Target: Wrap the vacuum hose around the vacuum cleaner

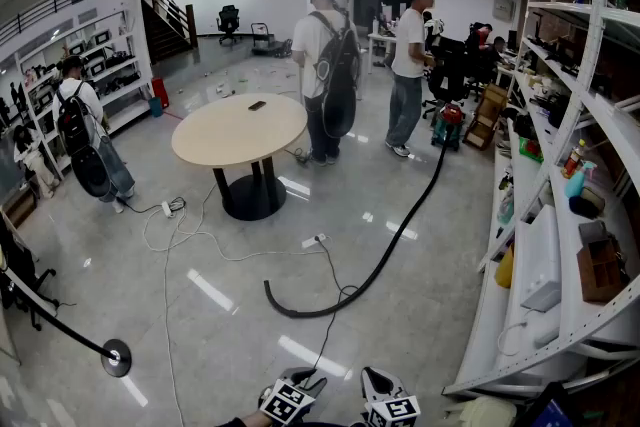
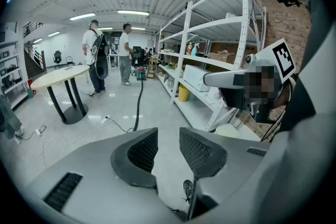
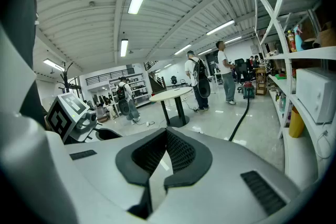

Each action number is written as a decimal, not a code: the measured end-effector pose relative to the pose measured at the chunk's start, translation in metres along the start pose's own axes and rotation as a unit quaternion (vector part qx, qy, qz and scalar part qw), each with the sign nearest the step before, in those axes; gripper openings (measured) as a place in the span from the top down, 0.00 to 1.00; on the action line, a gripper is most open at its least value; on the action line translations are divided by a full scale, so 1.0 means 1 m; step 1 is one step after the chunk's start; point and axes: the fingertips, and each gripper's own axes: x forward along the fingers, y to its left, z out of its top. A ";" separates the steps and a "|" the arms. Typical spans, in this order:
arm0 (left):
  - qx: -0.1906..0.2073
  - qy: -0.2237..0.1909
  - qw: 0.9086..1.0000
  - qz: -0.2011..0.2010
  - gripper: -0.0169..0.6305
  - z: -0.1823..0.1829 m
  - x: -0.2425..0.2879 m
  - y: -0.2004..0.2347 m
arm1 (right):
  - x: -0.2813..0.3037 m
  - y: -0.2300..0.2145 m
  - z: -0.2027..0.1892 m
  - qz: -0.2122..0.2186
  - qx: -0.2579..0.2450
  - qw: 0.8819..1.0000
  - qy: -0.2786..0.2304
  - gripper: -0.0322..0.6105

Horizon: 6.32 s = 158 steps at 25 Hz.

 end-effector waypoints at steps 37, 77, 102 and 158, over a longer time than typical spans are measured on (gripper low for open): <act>-0.041 0.048 0.997 0.054 0.75 0.004 0.018 -0.082 | -0.014 -0.050 -0.034 0.047 0.030 0.998 -0.010 0.93; -0.165 -0.112 0.978 0.056 0.94 0.117 0.104 0.234 | 0.273 -0.092 0.054 0.118 -0.081 0.983 0.113 0.93; -0.321 -0.088 0.878 0.343 0.94 0.113 0.120 0.416 | 0.485 -0.107 0.100 0.339 -0.140 0.917 0.159 0.93; -0.419 0.116 0.869 0.237 0.61 -0.442 0.618 0.909 | 0.966 -0.236 -0.246 0.217 -0.030 0.959 0.181 0.93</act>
